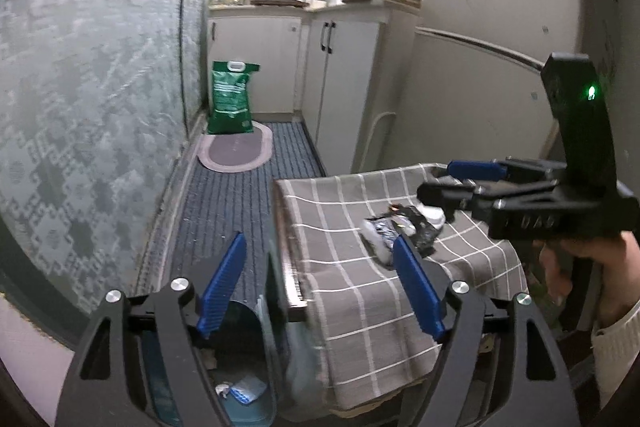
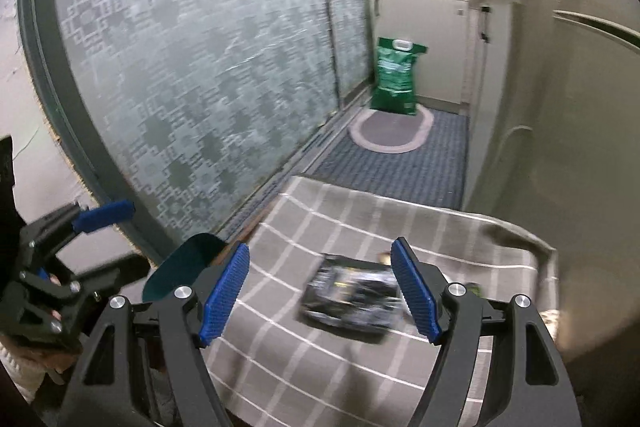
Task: Collect trash
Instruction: 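Move both tools back over the table toward the black snack bag, then close the left tool around the black snack bag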
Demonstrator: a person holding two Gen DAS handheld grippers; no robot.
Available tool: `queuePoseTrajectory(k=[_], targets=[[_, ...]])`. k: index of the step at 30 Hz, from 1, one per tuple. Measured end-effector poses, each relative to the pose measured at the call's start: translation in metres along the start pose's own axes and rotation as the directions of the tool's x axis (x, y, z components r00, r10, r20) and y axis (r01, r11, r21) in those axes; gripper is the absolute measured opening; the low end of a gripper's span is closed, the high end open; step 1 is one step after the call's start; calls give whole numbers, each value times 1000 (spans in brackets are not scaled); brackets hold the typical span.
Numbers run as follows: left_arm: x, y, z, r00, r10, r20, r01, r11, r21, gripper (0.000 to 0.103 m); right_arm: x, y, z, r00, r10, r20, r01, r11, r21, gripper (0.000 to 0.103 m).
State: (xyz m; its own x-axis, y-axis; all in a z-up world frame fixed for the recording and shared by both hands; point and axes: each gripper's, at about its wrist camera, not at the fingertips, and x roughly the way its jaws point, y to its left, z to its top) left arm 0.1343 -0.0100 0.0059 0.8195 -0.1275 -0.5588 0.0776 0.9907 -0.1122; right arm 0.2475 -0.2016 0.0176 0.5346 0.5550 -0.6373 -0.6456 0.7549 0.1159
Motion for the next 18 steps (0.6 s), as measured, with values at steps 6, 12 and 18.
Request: queuePoseTrajectory(k=[6,12,18], targets=[[37,-29,-6,994,-63,-85,62,998,-13,83,-11,-27,-7,999,-49,-6,49,999,-6,56],[69,-58,-12,989,-60,-132,59,998,-14,87,-13,-47,-16,995,-89,-40,88,996,-21,55],[97,-78,-18,983,-19,-185,17,1000,-12,90,-15,-69,-26,992,-115,-53,113,993,-32,71]])
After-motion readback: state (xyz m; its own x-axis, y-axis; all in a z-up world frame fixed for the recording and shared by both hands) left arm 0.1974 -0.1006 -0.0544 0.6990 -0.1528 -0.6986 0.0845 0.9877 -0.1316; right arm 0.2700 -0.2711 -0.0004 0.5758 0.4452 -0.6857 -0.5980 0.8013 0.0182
